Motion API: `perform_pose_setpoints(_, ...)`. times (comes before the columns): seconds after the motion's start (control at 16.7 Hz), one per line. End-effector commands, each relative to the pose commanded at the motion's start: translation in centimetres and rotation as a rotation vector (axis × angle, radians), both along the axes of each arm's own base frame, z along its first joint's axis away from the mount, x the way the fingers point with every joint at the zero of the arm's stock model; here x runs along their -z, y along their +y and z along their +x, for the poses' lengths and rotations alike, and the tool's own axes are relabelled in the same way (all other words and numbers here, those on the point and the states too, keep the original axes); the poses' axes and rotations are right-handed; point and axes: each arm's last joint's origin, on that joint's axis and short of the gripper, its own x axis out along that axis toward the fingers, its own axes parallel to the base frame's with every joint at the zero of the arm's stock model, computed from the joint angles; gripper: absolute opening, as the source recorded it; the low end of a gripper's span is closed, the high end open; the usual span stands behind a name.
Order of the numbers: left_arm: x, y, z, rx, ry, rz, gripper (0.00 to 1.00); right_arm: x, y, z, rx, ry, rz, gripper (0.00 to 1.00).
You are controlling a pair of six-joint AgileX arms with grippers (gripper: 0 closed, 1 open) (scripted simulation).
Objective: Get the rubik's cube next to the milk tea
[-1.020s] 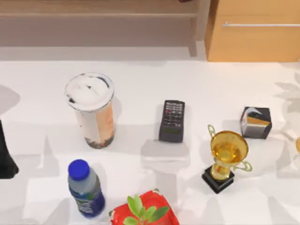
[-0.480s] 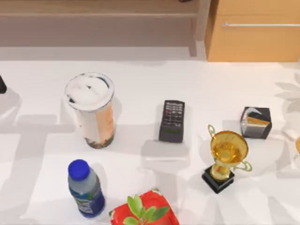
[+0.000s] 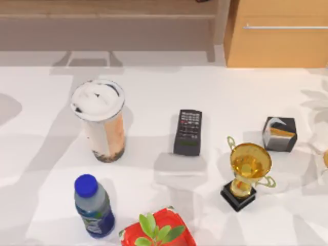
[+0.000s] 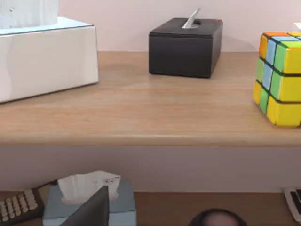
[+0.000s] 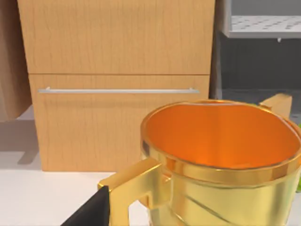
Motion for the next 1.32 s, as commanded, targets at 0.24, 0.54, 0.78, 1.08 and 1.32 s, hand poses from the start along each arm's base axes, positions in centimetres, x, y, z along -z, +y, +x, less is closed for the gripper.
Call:
perform_pose_setpoints(0.24, -0.2, -4.9, 6.1, 0.002, 0.0, 0.001, 1.0, 0.0, 0.0, 0.0, 0.0, 0.0, 0.0, 1.0)
perform_pose_setpoints(0.54, 0.8, -8.1, 9.2, 0.004, 0.004, 0.004, 1.0, 0.0, 0.0, 0.0, 0.0, 0.0, 0.0, 1.0)
perform_pose_setpoints(0.78, 0.8, -8.1, 9.2, 0.004, 0.004, 0.004, 1.0, 0.0, 0.0, 0.0, 0.0, 0.0, 0.0, 1.0)
perform_pose_setpoints(1.08, 0.6, -8.0, 9.7, 0.003, 0.005, 0.004, 1.0, 0.0, 0.0, 0.0, 0.0, 0.0, 0.0, 1.0)
perform_pose_setpoints(1.32, 0.0, -8.1, 11.1, 0.003, 0.003, 0.005, 1.0, 0.0, 0.0, 0.0, 0.0, 0.0, 0.0, 1.0)
